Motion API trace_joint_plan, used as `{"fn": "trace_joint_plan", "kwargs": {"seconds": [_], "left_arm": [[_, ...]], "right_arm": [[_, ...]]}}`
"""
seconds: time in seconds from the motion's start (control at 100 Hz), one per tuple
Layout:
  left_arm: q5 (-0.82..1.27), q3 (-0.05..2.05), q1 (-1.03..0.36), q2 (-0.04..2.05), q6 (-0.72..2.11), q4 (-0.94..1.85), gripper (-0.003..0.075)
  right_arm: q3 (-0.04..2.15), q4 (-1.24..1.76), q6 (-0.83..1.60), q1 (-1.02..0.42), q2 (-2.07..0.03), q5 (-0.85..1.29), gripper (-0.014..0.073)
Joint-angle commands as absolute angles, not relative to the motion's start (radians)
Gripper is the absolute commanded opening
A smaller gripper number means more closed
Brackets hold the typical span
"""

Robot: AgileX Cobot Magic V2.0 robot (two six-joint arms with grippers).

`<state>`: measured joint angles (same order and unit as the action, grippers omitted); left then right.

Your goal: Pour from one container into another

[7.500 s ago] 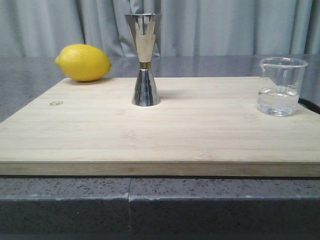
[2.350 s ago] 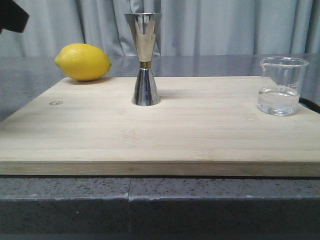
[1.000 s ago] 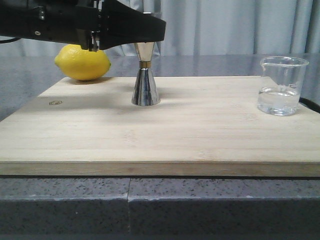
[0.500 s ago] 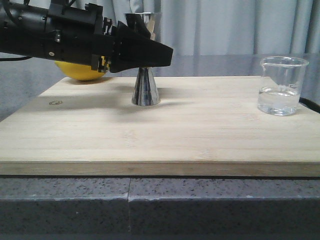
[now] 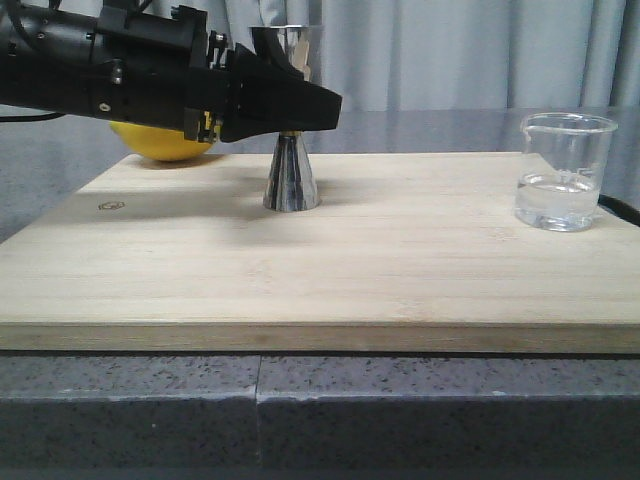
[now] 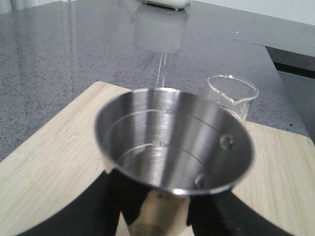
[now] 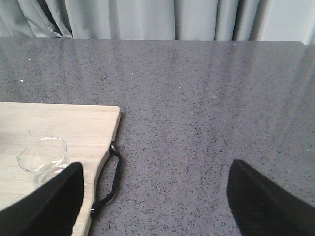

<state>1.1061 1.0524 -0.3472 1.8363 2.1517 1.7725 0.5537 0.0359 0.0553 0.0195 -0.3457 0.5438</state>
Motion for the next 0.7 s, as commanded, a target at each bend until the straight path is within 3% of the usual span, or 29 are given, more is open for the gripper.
{"fn": "trace_joint_plan", "kwargs": {"seconds": [0.0, 0.69], "left_arm": [[1.171, 1.082, -0.358, 1.792, 2.153, 1.850, 0.0230], [1.268, 1.139, -0.358, 1.774, 2.123, 1.850, 0.0220]], "right_arm": [[0.590, 0.035, 0.059, 0.027, -0.363, 0.461, 0.0545], [0.590, 0.035, 0.059, 0.027, -0.363, 0.461, 0.0545]]}}
